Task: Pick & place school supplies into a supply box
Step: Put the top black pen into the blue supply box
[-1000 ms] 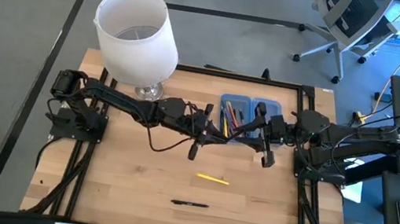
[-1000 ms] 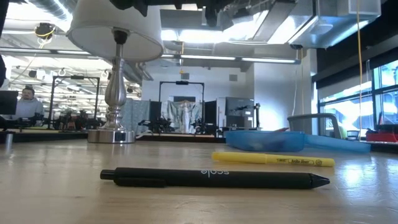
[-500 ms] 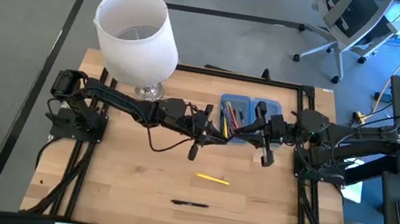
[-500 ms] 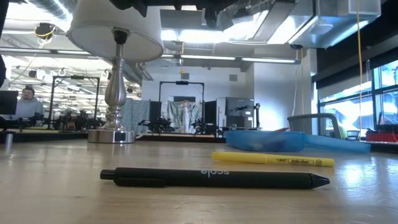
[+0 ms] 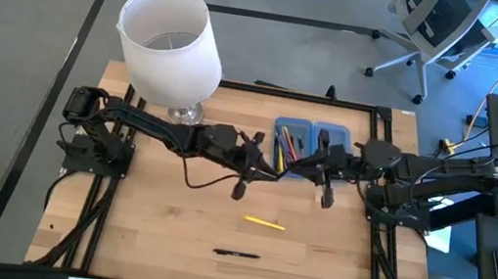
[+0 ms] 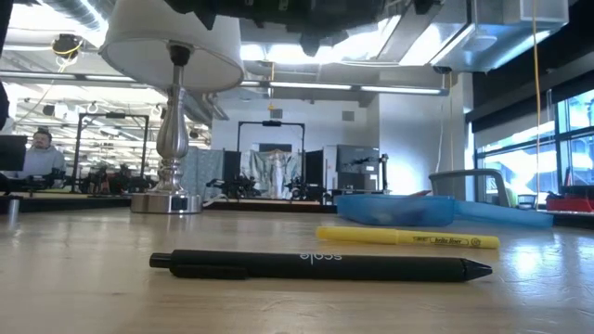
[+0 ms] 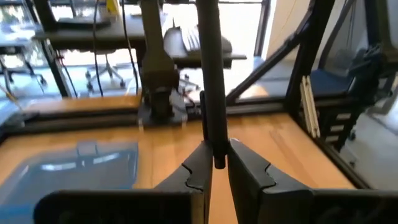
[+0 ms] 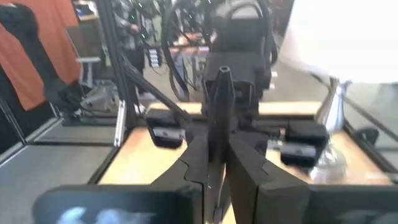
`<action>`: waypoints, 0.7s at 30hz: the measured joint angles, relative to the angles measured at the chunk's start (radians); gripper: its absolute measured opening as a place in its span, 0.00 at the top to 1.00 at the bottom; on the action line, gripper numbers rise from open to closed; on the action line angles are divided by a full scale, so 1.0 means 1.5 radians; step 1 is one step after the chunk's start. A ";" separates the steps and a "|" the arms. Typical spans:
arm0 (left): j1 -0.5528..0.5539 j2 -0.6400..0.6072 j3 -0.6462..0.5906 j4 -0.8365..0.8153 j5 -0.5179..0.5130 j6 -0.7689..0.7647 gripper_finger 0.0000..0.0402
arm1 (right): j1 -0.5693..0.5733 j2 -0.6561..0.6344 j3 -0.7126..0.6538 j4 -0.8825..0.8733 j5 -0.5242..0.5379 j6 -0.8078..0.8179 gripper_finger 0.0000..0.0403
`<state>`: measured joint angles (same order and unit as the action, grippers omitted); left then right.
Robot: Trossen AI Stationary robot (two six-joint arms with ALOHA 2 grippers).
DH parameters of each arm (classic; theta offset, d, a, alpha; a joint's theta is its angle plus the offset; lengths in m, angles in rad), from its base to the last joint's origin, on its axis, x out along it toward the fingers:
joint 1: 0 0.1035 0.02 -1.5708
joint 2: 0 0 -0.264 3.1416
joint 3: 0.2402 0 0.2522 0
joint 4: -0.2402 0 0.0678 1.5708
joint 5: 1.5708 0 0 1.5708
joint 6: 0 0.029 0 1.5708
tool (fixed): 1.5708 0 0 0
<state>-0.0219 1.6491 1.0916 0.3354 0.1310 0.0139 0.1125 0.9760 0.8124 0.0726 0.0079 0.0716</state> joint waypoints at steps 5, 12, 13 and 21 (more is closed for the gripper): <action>0.000 0.000 -0.003 -0.087 -0.009 0.000 0.92 | -0.002 -0.002 0.000 -0.064 0.034 0.019 0.90; 0.000 0.001 -0.004 -0.146 -0.036 -0.009 0.90 | -0.002 -0.003 0.001 -0.088 0.041 0.022 0.90; -0.001 0.002 -0.004 -0.154 -0.035 -0.016 0.89 | -0.002 -0.004 0.001 -0.094 0.052 0.022 0.90; -0.010 0.010 -0.003 -0.191 -0.034 -0.035 0.73 | -0.031 -0.002 0.001 -0.204 0.176 0.091 0.90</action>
<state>-0.0370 1.6640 1.0866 0.0484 0.0795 -0.0391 0.0666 0.9726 0.8143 -0.2339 0.2722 0.2079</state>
